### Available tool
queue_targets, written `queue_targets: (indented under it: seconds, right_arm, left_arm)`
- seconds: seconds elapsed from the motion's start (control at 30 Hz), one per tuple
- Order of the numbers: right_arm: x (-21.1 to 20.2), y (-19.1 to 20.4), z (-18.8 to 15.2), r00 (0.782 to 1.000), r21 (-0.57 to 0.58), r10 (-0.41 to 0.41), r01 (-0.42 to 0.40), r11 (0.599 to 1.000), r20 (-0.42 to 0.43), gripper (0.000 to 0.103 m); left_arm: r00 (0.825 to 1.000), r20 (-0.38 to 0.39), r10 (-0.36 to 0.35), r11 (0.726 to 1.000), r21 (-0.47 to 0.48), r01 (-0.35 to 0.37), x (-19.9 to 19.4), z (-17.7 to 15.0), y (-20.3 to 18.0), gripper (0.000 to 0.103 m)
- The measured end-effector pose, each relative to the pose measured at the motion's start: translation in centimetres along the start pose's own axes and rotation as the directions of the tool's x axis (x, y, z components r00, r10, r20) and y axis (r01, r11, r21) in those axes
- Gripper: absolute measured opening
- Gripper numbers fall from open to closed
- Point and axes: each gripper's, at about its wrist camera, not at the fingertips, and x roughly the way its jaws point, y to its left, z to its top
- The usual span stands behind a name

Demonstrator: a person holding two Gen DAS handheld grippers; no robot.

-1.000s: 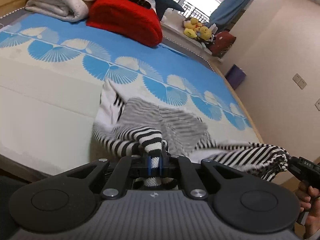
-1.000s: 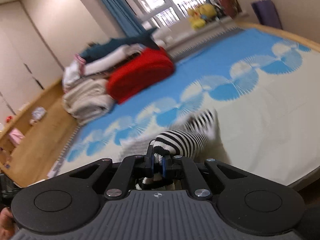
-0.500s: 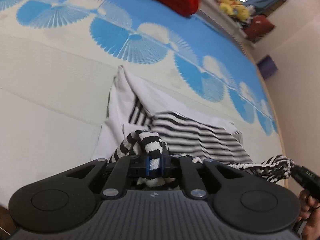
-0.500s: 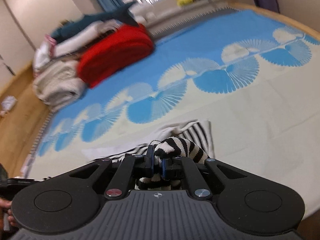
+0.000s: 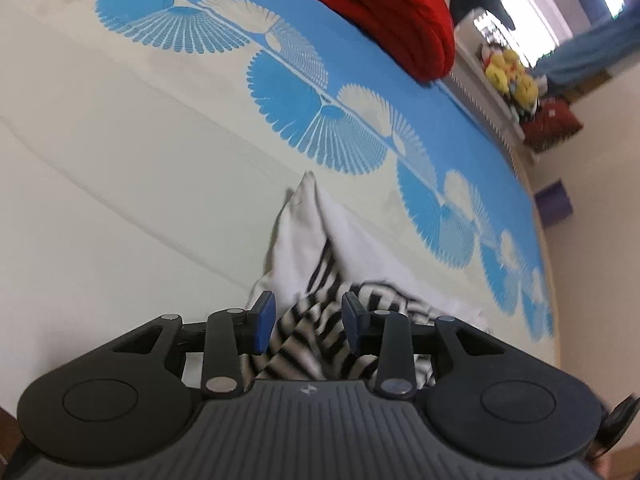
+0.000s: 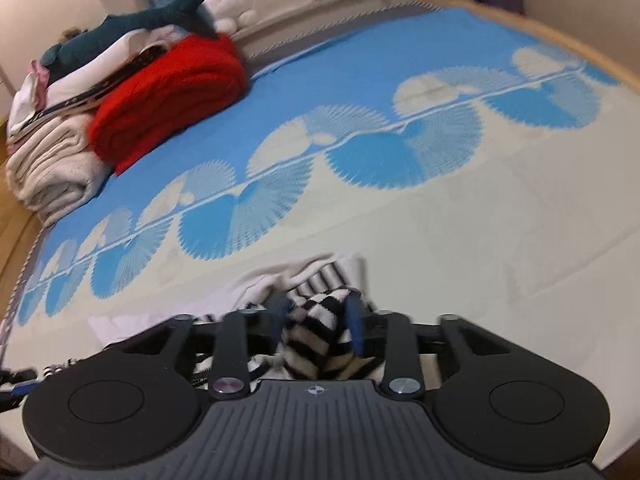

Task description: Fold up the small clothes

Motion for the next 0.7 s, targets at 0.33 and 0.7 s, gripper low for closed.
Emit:
queue_targets:
  seconds: [0.33, 0.7]
  right_arm:
    - [-1.7, -1.1, -0.8, 0.999, -0.131, -0.054, 0.054, 0.99, 0.001, 0.046]
    - [3.6, 2.8, -4.1, 0.991, -0.575, -0.13, 0.093, 0.813, -0.024, 0.06]
  left_arm:
    - [0.992, -0.039, 0.119, 0.926, 0.364, -0.097, -0.2, -4.3, -4.0, 0.074]
    - [0.982, -0.026, 0.188, 0.717, 0.687, -0.119, 5.4, -3.9, -7.8, 0.08]
